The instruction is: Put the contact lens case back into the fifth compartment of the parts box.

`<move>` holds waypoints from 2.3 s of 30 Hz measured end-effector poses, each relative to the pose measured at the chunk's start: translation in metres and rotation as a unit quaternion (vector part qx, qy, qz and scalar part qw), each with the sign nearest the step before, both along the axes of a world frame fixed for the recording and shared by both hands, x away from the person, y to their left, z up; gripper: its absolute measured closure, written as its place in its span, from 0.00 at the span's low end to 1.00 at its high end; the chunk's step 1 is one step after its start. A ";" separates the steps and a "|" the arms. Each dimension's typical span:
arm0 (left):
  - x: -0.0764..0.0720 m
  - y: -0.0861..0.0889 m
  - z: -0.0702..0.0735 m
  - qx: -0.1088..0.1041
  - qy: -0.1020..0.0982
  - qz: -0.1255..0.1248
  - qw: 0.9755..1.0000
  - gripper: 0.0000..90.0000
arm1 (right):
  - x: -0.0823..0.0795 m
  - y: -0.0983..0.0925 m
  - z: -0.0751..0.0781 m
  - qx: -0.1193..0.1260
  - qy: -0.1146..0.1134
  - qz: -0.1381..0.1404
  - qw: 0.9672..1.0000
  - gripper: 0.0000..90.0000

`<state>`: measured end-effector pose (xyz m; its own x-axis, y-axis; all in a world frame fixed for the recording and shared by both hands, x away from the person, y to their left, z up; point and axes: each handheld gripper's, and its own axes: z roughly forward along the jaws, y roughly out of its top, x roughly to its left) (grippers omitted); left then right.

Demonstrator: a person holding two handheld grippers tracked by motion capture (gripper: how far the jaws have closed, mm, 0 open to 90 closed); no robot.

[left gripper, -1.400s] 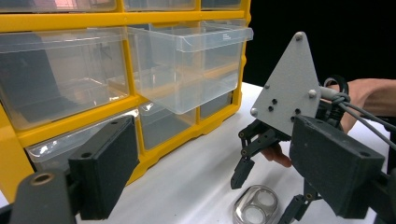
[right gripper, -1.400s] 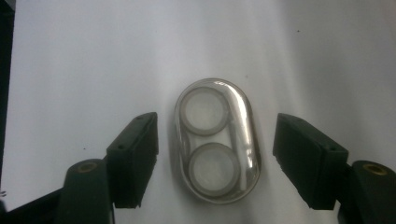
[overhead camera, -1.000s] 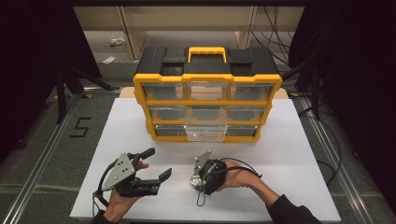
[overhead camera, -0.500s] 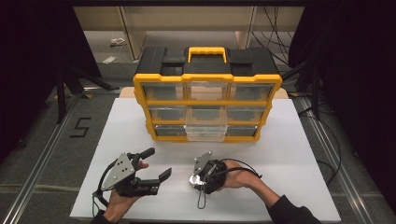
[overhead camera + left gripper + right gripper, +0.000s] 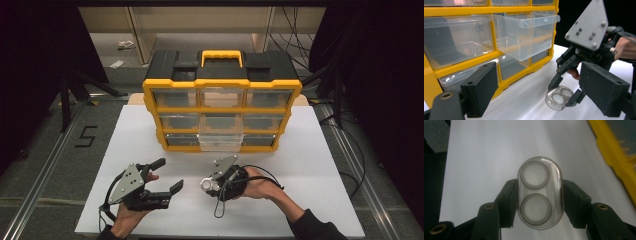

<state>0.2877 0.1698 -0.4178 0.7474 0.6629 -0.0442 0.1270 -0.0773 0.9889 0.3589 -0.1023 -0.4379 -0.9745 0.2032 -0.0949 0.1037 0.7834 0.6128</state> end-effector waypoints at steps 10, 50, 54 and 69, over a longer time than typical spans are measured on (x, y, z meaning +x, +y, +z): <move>0.000 0.000 0.000 -0.002 0.001 0.000 1.000 0.17 | -0.006 -0.002 0.021 0.039 -0.024 -0.001 0.999 0.55; 0.000 0.001 0.000 -0.002 -0.002 0.005 1.000 0.17 | -0.015 -0.016 0.071 0.129 -0.082 -0.040 0.987 0.55; 0.000 0.001 0.000 -0.003 -0.002 0.006 1.000 0.17 | -0.016 -0.018 0.075 0.135 -0.088 -0.043 0.986 0.55; 0.001 0.002 0.000 -0.007 -0.001 0.008 1.000 0.17 | -0.019 -0.020 0.089 0.155 -0.107 -0.045 0.981 0.55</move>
